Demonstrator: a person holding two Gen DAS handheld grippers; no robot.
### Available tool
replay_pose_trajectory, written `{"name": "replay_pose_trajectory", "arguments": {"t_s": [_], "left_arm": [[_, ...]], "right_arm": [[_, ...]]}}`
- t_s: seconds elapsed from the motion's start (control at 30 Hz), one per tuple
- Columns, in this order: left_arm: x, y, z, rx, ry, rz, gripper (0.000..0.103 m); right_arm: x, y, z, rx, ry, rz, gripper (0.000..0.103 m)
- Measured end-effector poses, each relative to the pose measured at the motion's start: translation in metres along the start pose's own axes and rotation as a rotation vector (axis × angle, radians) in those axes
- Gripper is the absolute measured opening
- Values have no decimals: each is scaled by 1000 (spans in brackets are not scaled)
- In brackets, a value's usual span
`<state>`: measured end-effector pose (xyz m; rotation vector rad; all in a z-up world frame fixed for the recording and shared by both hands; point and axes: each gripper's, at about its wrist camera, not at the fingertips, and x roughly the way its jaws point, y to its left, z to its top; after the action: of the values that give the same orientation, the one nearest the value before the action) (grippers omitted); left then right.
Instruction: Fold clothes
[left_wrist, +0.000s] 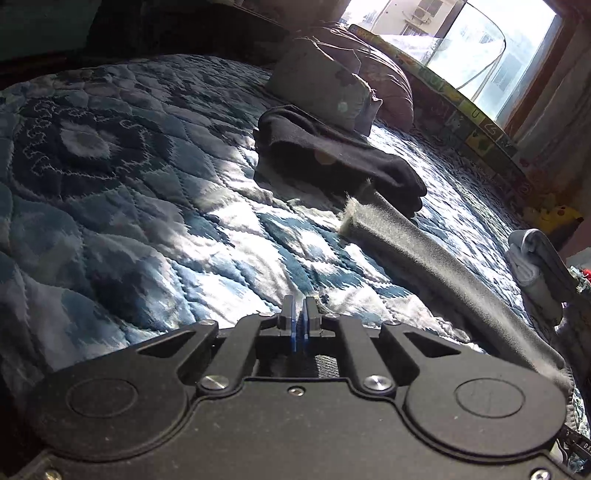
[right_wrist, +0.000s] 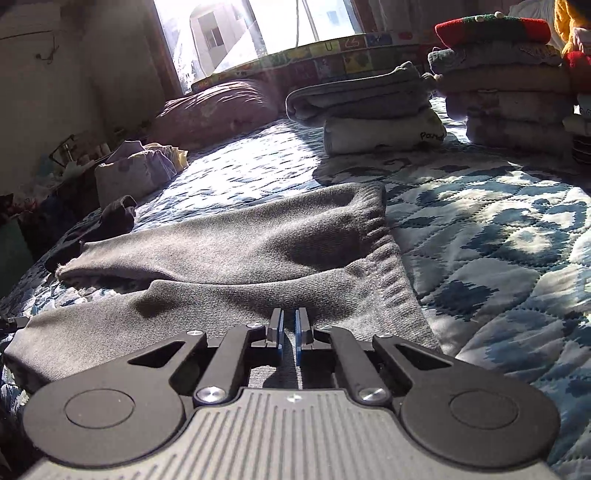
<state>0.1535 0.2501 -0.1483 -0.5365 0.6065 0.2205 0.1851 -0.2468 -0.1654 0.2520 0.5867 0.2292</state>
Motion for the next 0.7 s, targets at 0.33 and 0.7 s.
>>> {"name": "replay_pose_trajectory", "arguments": {"t_s": [0.33,0.7], "left_arm": [[-33,-47,-2,171,-151,12,10],[21,-121,-47,465,102,-143,31]], "right_arm": [[1,88,2,-472,-52,69,15],[65,108,25,-477,90,153,13]]}}
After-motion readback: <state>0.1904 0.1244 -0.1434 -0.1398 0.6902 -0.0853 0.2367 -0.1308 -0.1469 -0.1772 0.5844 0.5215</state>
